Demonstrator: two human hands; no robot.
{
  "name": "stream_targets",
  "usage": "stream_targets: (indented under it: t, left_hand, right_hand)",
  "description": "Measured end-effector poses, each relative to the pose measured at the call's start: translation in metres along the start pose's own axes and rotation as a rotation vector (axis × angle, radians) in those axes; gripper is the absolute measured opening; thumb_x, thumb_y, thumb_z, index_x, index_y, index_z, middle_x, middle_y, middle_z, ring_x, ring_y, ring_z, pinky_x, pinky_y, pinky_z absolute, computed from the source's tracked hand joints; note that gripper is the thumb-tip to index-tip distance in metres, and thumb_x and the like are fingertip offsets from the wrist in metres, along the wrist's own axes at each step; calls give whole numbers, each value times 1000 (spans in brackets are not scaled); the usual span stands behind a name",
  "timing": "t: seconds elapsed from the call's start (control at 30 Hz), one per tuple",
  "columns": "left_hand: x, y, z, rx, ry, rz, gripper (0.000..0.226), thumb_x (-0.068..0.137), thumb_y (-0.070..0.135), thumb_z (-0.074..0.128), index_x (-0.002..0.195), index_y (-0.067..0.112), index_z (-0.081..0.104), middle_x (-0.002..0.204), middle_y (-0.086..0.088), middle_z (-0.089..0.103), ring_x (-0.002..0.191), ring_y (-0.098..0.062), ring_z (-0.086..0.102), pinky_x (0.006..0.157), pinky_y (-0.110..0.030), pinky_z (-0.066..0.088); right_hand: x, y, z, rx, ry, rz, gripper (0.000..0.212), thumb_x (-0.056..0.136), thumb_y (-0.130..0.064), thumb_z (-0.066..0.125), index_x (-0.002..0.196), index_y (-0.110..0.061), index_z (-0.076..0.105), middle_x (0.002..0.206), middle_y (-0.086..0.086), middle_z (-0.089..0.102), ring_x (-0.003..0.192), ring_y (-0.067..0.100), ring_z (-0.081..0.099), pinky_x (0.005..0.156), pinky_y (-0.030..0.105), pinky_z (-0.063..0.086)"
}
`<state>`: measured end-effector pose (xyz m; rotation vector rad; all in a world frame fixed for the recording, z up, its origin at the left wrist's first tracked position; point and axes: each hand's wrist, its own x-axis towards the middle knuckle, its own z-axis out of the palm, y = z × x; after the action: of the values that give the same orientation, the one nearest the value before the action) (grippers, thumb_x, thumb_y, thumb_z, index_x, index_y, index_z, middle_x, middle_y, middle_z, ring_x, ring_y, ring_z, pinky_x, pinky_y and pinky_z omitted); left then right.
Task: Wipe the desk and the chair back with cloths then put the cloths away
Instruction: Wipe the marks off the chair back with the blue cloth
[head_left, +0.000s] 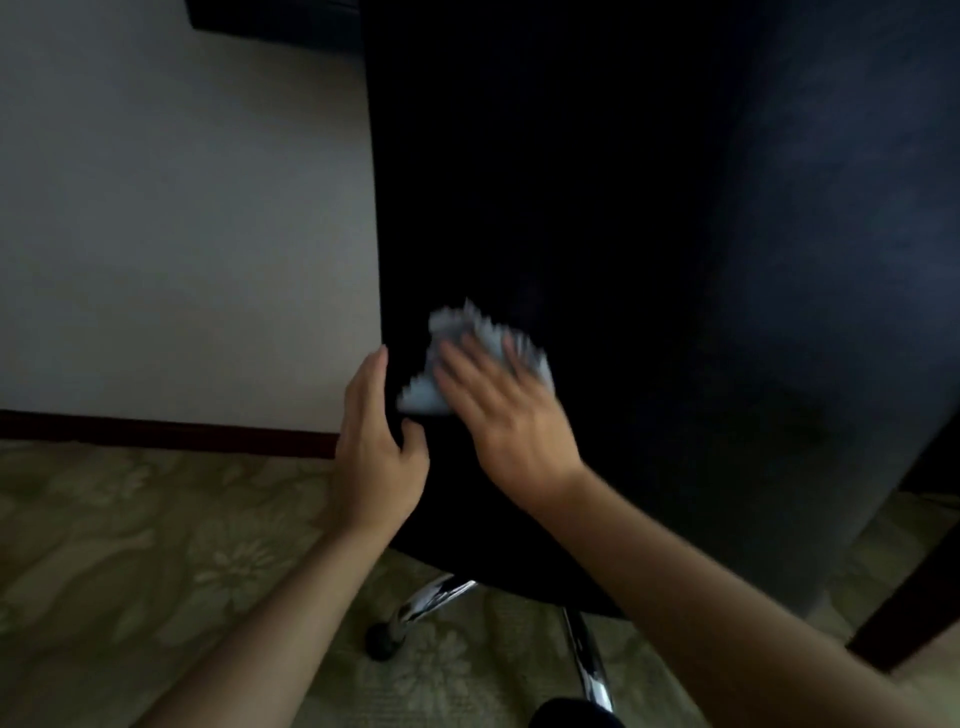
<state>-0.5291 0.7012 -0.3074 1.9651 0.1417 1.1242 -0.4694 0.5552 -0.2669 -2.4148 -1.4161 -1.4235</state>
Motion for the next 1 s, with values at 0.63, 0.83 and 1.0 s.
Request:
stream_targets:
  t: [0.63,0.83,1.0]
  left_hand:
    - [-27,116,86,355,-339,893,72,76,13,55,147,17,43,157,-9,37,147,-25,32,110,-52,30]
    - [-3,185,105,325,-285,963,67,78,10,55,144,16,49,157,-11,37,147,-26,31,107,-50,31]
    - [-33,167,124,306,-363,1013,59,74,12,54,132,16,61,155,-8,42,146,-24,35,111,-52,28]
  right_hand:
    - [-112,136,-115,-149,60,209,51,93,-15,54,143,-14,44,146,12,45,136,32,38,119,48,15]
    - [-77,180,-157,-129,404,545,47,104,-27,32,143,-4,44,152,19,32,143,39,26,118,54,20]
    - [-184,121,-80,15,449,993,46,101,-11,39,148,-14,38,157,9,26,147,27,19,114,54,29]
